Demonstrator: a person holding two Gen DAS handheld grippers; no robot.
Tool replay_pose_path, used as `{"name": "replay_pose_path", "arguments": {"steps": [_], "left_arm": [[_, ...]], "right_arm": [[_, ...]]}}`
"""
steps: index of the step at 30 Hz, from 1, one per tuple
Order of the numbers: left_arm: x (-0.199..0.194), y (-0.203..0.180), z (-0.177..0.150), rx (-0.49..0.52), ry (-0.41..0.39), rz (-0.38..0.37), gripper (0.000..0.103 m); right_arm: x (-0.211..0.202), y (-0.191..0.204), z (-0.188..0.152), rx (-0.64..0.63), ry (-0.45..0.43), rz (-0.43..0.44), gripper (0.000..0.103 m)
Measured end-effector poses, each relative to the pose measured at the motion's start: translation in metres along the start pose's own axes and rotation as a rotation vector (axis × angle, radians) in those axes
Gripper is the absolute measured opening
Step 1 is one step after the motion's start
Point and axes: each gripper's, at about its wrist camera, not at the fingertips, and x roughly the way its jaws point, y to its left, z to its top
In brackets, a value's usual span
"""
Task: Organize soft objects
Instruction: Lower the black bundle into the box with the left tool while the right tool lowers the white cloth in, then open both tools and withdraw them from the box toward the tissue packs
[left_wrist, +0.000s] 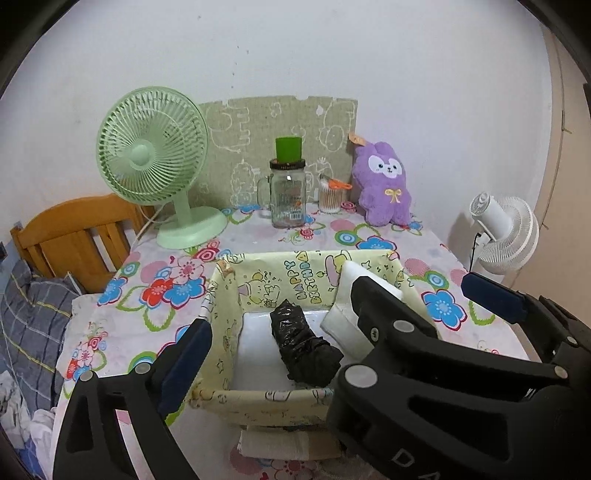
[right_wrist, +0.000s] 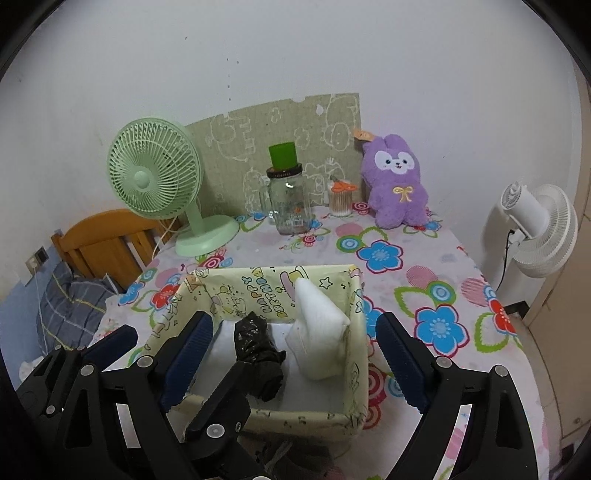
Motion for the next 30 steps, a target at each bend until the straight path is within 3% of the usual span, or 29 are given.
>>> {"name": "replay_pose_path", "arguments": {"steps": [30], "left_arm": [[-0.078,-0.005,-0.033,-0.011,-0.136,-0.002,0.097]], "right_arm": [[-0.09,0.01,-0.027,-0.031,-0.113,-0.034,0.094]]}}
